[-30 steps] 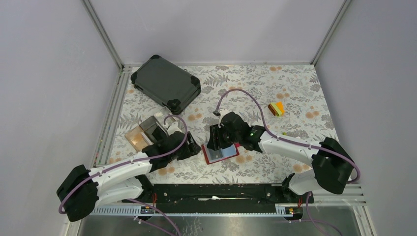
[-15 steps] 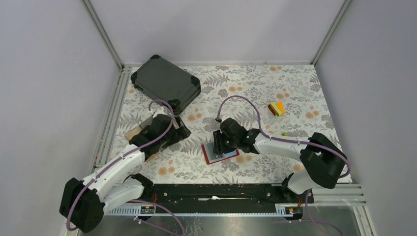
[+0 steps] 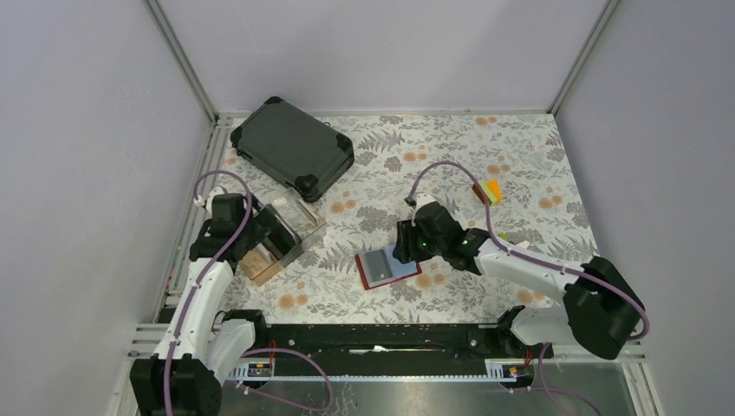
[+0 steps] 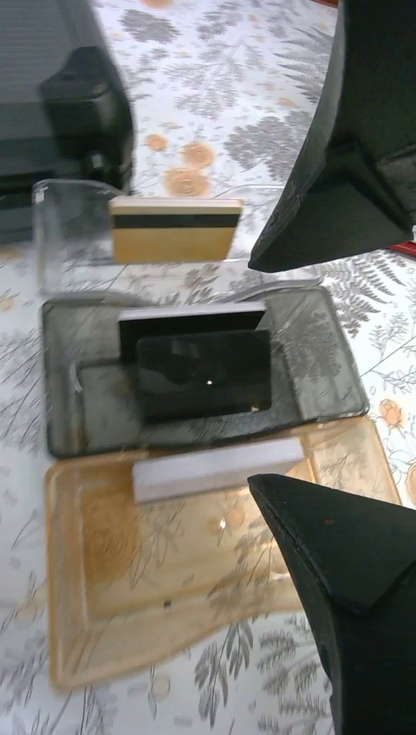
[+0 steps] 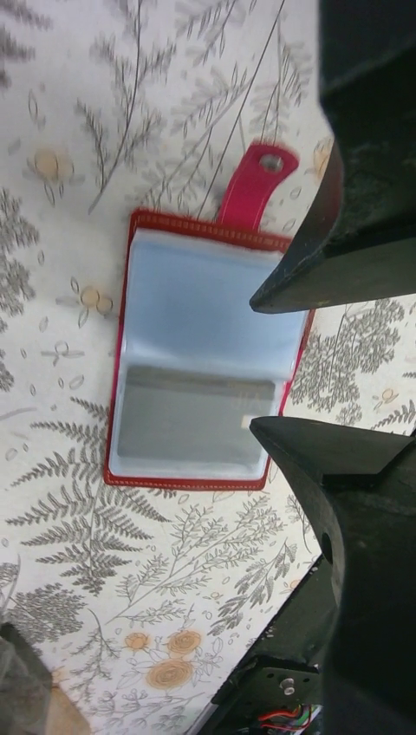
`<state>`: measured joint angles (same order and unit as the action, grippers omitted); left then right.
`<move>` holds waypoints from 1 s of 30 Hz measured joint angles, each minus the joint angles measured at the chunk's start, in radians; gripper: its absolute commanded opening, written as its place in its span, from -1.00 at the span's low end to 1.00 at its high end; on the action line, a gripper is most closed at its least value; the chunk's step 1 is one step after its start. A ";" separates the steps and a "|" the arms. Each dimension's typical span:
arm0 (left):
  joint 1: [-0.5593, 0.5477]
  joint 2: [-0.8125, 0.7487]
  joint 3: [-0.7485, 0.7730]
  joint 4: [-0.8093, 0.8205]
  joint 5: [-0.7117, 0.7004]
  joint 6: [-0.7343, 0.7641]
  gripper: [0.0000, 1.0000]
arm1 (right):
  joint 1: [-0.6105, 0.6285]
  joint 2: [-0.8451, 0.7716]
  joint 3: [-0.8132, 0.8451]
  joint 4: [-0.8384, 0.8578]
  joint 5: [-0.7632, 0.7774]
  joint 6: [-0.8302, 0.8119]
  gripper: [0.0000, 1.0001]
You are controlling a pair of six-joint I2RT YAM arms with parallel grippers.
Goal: Put the credit cards into the card holder
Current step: Insert the credit card into the card holder, then pick up the credit card from the storage box.
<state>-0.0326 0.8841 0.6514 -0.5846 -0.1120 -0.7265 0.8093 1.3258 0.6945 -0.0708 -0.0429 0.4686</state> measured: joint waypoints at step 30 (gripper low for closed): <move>0.182 0.139 -0.058 0.049 0.198 0.023 0.47 | -0.119 -0.179 -0.106 -0.007 -0.003 -0.039 0.15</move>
<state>0.1490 1.0229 0.5930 -0.5354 0.0860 -0.7033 0.6907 1.1469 0.5888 -0.0776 -0.0460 0.4297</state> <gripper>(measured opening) 0.743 0.575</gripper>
